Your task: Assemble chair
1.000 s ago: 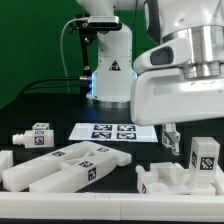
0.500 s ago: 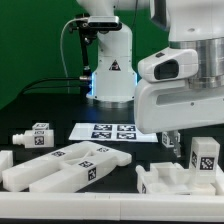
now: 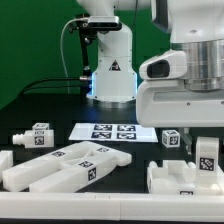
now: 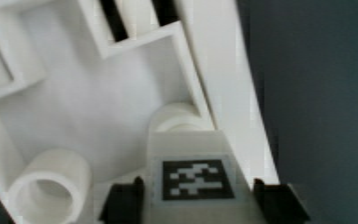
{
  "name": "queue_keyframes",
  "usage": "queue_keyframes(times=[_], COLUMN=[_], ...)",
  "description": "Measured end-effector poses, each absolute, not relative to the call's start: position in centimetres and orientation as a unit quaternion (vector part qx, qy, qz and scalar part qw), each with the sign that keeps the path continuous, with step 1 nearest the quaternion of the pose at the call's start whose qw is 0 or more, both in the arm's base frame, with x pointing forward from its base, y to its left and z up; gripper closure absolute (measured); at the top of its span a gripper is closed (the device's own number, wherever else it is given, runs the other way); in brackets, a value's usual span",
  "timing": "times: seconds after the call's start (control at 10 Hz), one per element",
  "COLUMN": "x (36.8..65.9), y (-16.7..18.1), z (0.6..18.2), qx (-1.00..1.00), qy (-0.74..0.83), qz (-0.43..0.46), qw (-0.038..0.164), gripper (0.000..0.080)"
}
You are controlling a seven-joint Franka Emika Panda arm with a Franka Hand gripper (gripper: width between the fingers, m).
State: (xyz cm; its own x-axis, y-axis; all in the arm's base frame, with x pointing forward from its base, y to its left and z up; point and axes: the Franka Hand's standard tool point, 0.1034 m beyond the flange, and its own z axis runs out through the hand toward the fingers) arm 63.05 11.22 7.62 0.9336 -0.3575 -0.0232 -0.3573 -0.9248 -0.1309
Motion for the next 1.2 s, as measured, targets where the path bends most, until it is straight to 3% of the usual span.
queue_keyframes(times=[0.4, 0.7, 0.8, 0.9, 1.0, 1.2], x=[63.1, 63.1, 63.0, 63.1, 63.6, 63.4], y=[11.9, 12.0, 12.6, 12.8, 12.4, 12.5], z=[7.6, 7.6, 7.6, 7.9, 8.3, 8.0], qx=[-0.868, -0.887, -0.913, -0.945, -0.970, -0.981], qy=[0.490, 0.457, 0.403, 0.323, 0.234, 0.185], qz=[0.018, 0.015, 0.005, -0.003, -0.013, -0.014], qw=[0.070, 0.070, 0.060, 0.059, 0.059, 0.057], gripper=[0.0515, 0.0459, 0.0269, 0.0269, 0.0175, 0.0157])
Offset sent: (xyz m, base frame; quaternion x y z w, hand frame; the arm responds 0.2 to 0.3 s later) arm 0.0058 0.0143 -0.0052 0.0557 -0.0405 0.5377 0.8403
